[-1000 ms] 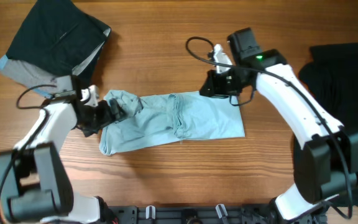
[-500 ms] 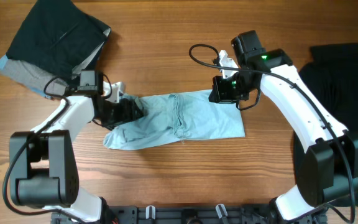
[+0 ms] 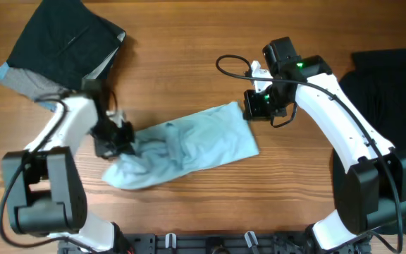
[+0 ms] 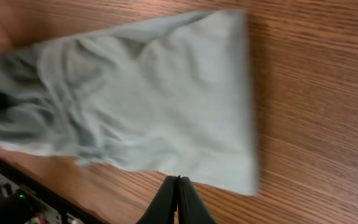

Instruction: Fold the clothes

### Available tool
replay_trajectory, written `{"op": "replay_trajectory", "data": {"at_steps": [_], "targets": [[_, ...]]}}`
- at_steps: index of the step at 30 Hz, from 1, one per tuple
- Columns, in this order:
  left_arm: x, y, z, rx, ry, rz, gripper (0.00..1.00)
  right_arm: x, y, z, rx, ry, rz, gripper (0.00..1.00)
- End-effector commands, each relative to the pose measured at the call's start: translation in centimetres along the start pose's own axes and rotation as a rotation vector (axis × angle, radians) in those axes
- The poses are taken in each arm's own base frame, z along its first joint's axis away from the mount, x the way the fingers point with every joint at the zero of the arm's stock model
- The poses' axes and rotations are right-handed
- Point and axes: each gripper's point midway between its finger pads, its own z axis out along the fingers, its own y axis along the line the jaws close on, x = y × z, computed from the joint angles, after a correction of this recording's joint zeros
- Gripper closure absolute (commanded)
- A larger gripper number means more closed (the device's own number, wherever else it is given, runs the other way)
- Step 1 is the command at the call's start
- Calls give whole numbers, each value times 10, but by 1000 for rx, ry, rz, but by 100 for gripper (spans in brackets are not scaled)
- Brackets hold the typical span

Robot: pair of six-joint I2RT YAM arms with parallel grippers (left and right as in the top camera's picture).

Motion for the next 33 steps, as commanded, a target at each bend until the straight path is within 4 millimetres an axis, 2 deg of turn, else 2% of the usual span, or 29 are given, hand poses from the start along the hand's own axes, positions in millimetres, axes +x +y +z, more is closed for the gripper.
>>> {"op": "replay_trajectory", "data": {"at_steps": [1, 2, 5, 7, 12, 16, 20, 22, 23, 24, 28, 31, 33], "targets": [[-31, -11, -78, -38, -220, 22, 96, -4, -1, -9, 31, -35, -35, 95], [-33, -19, -94, -30, -253, 41, 96, -4, -1, -9, 30, -34, -35, 96], [-36, -43, -118, -17, -314, 105, 96, -4, -1, -9, 31, -33, -34, 96], [-35, -56, -120, -14, -326, 145, 96, -3, -1, -9, 31, -30, -33, 96], [-24, -93, -103, -14, -299, 219, 96, -2, -1, -9, 32, -23, -30, 96], [-16, -131, -81, -24, -280, 331, 96, -1, -2, -9, 32, -19, -28, 96], [-14, -146, -54, -119, -273, 362, 89, 2, -2, -9, 34, -10, -23, 96], [-10, -155, -33, -159, -240, 393, 76, 4, -2, -9, 36, -1, -21, 96], [-7, -159, -23, -172, -219, 410, 53, 5, -3, -9, 36, 2, -20, 96], [-4, -162, -15, -184, -201, 424, 0, 5, -3, -9, 36, 4, -19, 96], [3, -168, 1, -207, -168, 459, 0, 6, -3, -9, 36, 5, -19, 96], [6, -170, -13, -207, -168, 456, 0, 5, -4, -9, 43, 3, -19, 96], [4, -174, -38, -191, -192, 445, 0, 5, -4, -9, 43, 0, -21, 95]]}}
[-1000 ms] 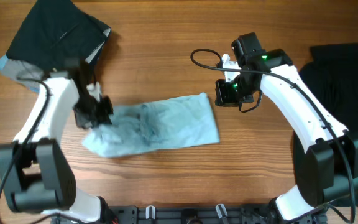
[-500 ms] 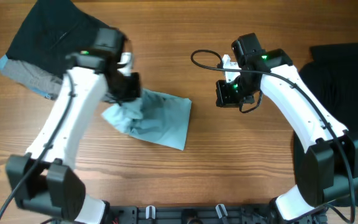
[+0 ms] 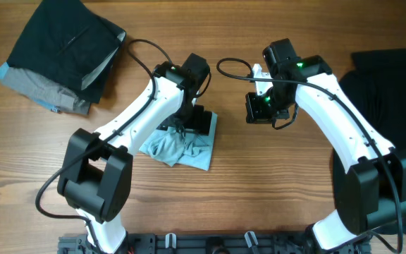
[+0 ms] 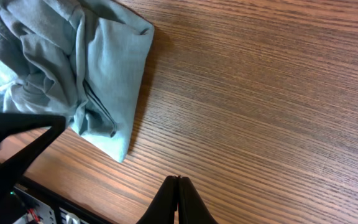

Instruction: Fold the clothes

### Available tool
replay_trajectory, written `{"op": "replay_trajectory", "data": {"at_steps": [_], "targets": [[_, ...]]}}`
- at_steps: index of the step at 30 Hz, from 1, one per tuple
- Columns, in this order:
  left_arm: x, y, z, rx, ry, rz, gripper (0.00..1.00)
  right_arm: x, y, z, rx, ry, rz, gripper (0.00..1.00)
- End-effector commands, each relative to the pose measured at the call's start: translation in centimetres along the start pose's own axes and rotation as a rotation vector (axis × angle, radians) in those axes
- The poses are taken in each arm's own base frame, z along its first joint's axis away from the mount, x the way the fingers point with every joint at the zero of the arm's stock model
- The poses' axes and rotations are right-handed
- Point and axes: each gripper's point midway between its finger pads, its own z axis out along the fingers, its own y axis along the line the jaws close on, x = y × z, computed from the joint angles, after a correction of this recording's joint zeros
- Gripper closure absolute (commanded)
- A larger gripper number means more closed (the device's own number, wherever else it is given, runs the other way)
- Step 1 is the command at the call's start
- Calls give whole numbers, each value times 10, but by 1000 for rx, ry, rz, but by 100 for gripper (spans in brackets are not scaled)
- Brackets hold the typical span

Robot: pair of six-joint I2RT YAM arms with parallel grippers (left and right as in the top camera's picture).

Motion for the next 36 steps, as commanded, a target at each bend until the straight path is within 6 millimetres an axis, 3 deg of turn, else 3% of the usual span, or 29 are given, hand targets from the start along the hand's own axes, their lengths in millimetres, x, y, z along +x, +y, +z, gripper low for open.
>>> {"op": "replay_trajectory", "data": {"at_steps": [1, 5, 8, 11, 13, 14, 15, 17, 20, 24, 27, 29, 31, 34, 36], "targets": [[-19, 6, -50, 10, -101, -40, 0, -5, 2, -9, 12, -36, -36, 95], [-31, 35, -98, -16, -213, -106, 0, -4, 4, -9, -1, -33, -65, 94], [-33, 63, -109, -32, -240, -174, 0, -2, 24, -10, -115, -26, -139, 92], [-28, 94, -108, -43, -207, -259, 25, -4, 55, -11, -246, -47, -222, 87], [-27, 110, -108, -32, -195, -311, 36, -9, 69, -8, -253, -73, -252, 83], [-27, 117, -108, -11, -190, -337, 47, -11, 79, -4, -257, -85, -271, 80], [-28, 121, -108, 16, -186, -361, 62, -13, 90, 0, -263, -97, -293, 67], [-27, 129, -108, 61, -179, -395, 79, -18, 110, 12, -243, -122, -319, 52], [-24, 148, -108, 75, -170, -456, 96, -26, 121, 38, -114, -168, -266, 46], [-16, 173, -108, 72, -150, -523, 96, -20, 140, 78, -29, -166, -305, 49], [-3, 189, -108, 69, -118, -564, 96, -19, 125, 107, 111, -170, -193, 56], [7, 207, -112, 71, -112, -624, 96, -20, 117, 134, 145, -157, -104, 56], [8, 208, -114, 88, -120, -621, 96, -22, 125, 142, 95, -144, -146, 59], [6, 207, -114, 104, -126, -610, 96, -20, 134, 146, 48, -129, -198, 75], [6, 207, -114, 104, -128, -610, 95, -20, 131, 140, 64, -132, -204, 73]]}}
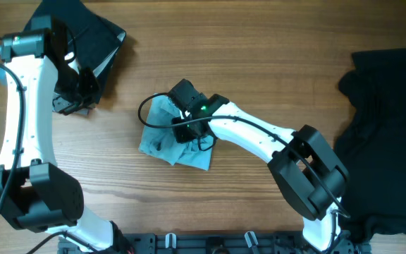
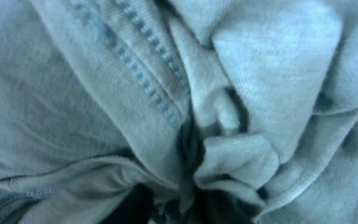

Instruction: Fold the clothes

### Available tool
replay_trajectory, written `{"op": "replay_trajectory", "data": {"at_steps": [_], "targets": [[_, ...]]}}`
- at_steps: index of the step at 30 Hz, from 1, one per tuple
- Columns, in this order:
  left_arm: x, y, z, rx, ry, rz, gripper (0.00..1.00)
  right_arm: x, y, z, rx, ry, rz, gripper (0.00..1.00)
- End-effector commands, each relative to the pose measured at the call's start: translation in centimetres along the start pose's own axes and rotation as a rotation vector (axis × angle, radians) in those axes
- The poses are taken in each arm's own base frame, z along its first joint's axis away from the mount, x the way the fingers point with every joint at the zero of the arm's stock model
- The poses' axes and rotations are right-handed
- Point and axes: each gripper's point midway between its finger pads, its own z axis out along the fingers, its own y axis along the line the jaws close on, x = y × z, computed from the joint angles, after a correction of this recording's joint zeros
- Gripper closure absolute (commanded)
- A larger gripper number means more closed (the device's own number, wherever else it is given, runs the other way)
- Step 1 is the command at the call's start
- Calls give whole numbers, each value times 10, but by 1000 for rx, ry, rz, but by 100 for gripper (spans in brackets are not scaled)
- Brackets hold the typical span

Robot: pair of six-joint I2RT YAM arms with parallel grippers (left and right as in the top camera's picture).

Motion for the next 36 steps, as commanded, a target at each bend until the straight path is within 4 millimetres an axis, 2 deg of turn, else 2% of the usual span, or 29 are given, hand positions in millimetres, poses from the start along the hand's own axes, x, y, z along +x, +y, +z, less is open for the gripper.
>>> {"op": "replay_trajectory", "data": {"at_steps": [1, 4, 6, 10, 13, 17, 20, 22, 25, 26, 28, 31, 34, 36], "targets": [[2, -6, -9, 39, -22, 33, 94, -5, -2, -8, -3, -10, -26, 69], [0, -7, -9, 41, -29, 35, 92, -11, -3, -27, -11, -35, -87, 63], [-2, -7, -9, 44, -35, 35, 92, -17, -2, -47, -16, -71, -115, 60], [-2, -8, -9, 45, -38, 35, 92, -33, 4, -79, -43, -164, -78, 48], [-3, -8, -9, 45, -40, 36, 92, -39, 2, -77, -35, -188, 2, 48], [-3, -8, -9, 45, -40, 36, 92, -40, 0, -52, -33, -165, 76, 49], [-3, -8, -9, 45, -40, 44, 92, -32, 2, -25, -56, -108, 97, 57], [-3, -8, -9, 44, -40, 58, 91, -24, 3, -12, -66, -66, 96, 74], [-3, -8, -9, 44, -40, 58, 90, -19, -2, -10, -48, -42, 85, 88], [-3, -8, -9, 45, -43, 59, 87, -20, -2, -12, -49, -47, 73, 96], [-4, -8, -9, 46, -45, 59, 86, -22, -8, -18, -42, -50, 91, 96], [-4, -8, -9, 46, -46, 59, 86, -26, -23, -40, -31, -60, 132, 96], [-4, -8, -9, 46, -47, 60, 85, -29, -47, -67, 2, -76, 159, 96], [-5, -8, -9, 47, -48, 63, 85, -27, -75, -84, 78, -80, 161, 96]]}}
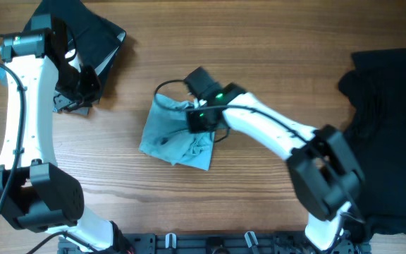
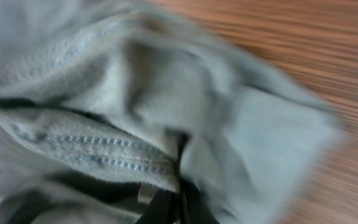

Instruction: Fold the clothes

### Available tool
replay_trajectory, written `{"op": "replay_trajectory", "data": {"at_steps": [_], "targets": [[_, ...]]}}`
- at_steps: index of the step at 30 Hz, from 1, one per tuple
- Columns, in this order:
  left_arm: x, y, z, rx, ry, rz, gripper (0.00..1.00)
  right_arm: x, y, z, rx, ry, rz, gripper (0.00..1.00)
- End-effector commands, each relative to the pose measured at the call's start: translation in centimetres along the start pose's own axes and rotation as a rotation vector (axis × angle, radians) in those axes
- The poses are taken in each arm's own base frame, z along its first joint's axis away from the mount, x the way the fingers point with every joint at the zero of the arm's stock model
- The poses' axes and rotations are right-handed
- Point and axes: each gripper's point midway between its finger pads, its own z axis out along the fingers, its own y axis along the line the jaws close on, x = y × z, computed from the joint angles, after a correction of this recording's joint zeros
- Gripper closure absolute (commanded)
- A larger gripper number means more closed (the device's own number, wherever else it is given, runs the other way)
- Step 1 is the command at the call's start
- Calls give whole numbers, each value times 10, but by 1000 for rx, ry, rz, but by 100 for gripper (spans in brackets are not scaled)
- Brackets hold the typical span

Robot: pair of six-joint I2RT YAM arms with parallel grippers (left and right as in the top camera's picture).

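A light blue garment (image 1: 166, 137) lies bunched in a rough, crumpled packet at the middle of the table. My right gripper (image 1: 200, 120) is at its upper right edge. In the right wrist view the gripper (image 2: 179, 198) has its black fingers pressed together, with a stitched hem and a fold of the garment (image 2: 104, 93) caught at the tips; the view is blurred. My left gripper (image 1: 83, 83) hangs far to the left over the edge of a stack of folded clothes (image 1: 62, 35). Its jaws are too dark to read there.
The stack at the back left has a dark piece on top and grey ones below. A heap of black clothes (image 1: 390, 92) covers the table's right edge. Bare wood (image 1: 280, 56) lies between them. A rail runs along the front edge.
My right gripper was buried in the middle of the bunched garment and is now at its upper right edge, fingers together on a fold. The left arm has not moved.
First the garment lay stretched across the table, my left gripper at its left end and my right shut beside its right end. Then it lay folded short and bunched under my left gripper. Later my left was at the stack and my right in the garment, now at its edge.
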Motion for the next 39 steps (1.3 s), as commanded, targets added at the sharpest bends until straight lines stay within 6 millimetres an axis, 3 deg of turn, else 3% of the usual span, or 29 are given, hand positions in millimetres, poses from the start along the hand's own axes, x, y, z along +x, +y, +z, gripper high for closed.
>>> {"op": "replay_trajectory", "data": {"at_steps": [1, 3, 4, 6, 9, 14, 16, 18, 22, 24, 29, 30, 32, 35, 39], "targets": [[0, -3, -9, 17, -28, 21, 85, -22, -49, -52, 111, -92, 12, 89], [0, -3, -9, 18, -29, 21, 85, -18, -76, -59, 189, -68, 6, 46], [-1, -3, -9, 18, -31, 21, 85, -14, -88, -61, 213, -37, -23, 34], [-2, -3, -9, 20, -35, 22, 84, -9, -103, -65, 226, 1, -13, 32], [-2, -3, -9, 20, -37, 22, 81, -3, -98, -66, 129, 41, -3, 31], [-2, -3, -9, 20, -37, 22, 77, 15, -13, -75, -359, 102, -282, 37], [-2, -3, -9, 20, -37, 22, 77, 19, 7, -77, -430, 101, -310, 36], [-2, -3, -9, 20, -37, 22, 77, 19, 14, -71, -395, 101, -275, 32], [-2, -3, -9, 20, -37, 22, 77, 24, 9, -43, -115, 93, -114, 13], [-2, -3, -9, 20, -37, 22, 77, 32, 14, -31, -61, 105, -79, 13], [-2, -3, -9, 20, -36, 22, 77, 50, 36, 4, -6, 126, 2, 28], [-1, -3, -9, 19, -34, 21, 77, 51, 40, 9, -9, 128, -9, 38], [-1, -3, -9, 18, -31, 21, 77, 56, 43, 15, -3, 135, -25, 82], [1, -2, -9, 16, -26, 21, 77, 58, 37, 13, 26, 143, -24, 96], [1, -2, -9, 16, -24, 25, 77, 59, 15, -3, 65, 172, 29, 96]]}}
